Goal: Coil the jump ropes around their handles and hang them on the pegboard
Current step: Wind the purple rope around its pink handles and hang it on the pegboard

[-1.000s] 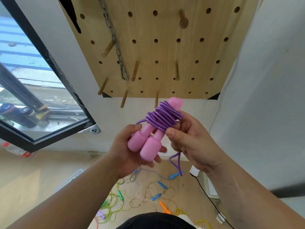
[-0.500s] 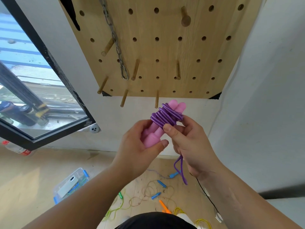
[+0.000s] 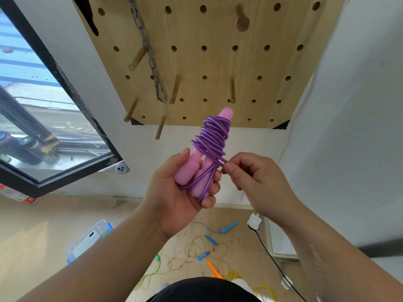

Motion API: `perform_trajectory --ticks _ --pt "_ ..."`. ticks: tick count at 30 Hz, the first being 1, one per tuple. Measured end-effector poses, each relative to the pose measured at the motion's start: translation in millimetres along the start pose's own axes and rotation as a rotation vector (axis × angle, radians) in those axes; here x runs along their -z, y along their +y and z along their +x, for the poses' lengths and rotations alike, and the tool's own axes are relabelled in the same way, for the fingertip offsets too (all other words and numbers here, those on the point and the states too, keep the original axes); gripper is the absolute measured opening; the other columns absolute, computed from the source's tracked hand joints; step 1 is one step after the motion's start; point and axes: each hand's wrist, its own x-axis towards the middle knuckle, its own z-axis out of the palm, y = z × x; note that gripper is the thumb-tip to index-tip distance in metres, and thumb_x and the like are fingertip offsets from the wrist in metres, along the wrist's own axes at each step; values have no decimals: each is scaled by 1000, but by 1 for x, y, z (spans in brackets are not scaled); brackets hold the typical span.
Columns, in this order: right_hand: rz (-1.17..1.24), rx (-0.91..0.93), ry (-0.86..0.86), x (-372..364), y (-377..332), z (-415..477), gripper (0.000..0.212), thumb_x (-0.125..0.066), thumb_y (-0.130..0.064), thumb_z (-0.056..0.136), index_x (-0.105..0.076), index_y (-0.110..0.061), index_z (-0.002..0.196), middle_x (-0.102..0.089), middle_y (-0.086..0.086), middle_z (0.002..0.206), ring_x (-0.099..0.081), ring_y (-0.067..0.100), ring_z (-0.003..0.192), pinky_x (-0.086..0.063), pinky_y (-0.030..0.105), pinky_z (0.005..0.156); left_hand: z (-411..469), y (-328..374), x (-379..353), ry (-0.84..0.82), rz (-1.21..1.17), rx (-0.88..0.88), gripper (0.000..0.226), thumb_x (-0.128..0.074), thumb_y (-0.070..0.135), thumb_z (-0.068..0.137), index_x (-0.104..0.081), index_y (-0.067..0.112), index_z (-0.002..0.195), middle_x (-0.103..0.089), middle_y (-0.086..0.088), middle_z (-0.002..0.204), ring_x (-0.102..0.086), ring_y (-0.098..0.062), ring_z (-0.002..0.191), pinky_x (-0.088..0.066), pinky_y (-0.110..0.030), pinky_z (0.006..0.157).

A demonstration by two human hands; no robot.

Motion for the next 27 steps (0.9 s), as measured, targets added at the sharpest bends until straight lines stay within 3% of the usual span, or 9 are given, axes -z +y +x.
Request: perform_trajectory --ticks 4,8,12,14,17,19,21,25,27 --pt "307 -76 -199 6 5 4 48 -66 -32 94 -49 -22 138 -56 5 68 -46 10 56 -40 20 55 -3 0 8 -135 -50 163 57 -49 48 90 -69 -2 106 -63 -17 78 -61 -22 53 -48 -25 41" --pt "424 7 -250 -1 3 2 45 -58 -25 97 -51 -20 141 -66 -1 113 -30 14 54 -33 23 51 3 -2 21 -313 -185 250 65 -47 49 101 -60 -11 124 -69 -29 103 -74 -35 79 -62 -40 66" --pt "583 -64 -147 -9 2 1 38 -56 -19 98 -55 -10 135 -57 -7 71 -29 12 53 -30 23 50 6 7 15 -213 81 293 72 -44 59 97 -69 -9 104 -71 -32 96 -73 -42 80 -62 -44 69" --pt "606 -128 -67 -12 2 0 38 -54 -19 99 -55 -12 136 -58 1 71 -30 11 52 -31 24 50 3 4 8 120 509 165 73 -36 63 99 -72 0 91 -72 -25 84 -71 -41 71 -60 -45 67" --pt "642 -233 -59 -15 2 -1 31 -51 -16 102 -57 -10 132 -65 3 78 -28 10 51 -29 22 49 7 -7 15 385 933 -450 34 -36 45 107 -63 26 111 -72 0 96 -70 -34 91 -60 -49 77" --pt "698 -290 -95 -15 1 -2 25 -49 -17 104 -59 -6 124 -67 3 82 -26 10 51 -29 20 48 4 -3 25 189 1103 -765 33 -37 30 102 -59 32 128 -64 9 124 -62 -23 116 -56 -49 91" --pt "758 -335 -138 -12 -1 -5 21 -48 -17 104 -62 -6 115 -68 2 81 -23 9 51 -27 19 46 -1 12 32 -100 1394 -898 54 -45 28 89 -55 18 140 -46 -3 153 -45 -27 139 -44 -51 108" --pt "815 -456 -247 1 -7 -9 16 -55 -22 95 -69 -13 92 -68 0 73 -22 5 48 -22 16 43 -7 39 31 -385 2017 -934 95 -79 35 67 -39 23 153 -24 -7 167 -20 -29 155 -25 -64 117" --pt "799 -515 -326 5 -13 -11 15 -58 -24 88 -70 -14 88 -67 0 70 -22 4 47 -16 18 45 -4 47 28 -463 2162 -949 94 -84 38 73 -36 30 154 -28 -1 166 -20 -23 155 -25 -63 119"
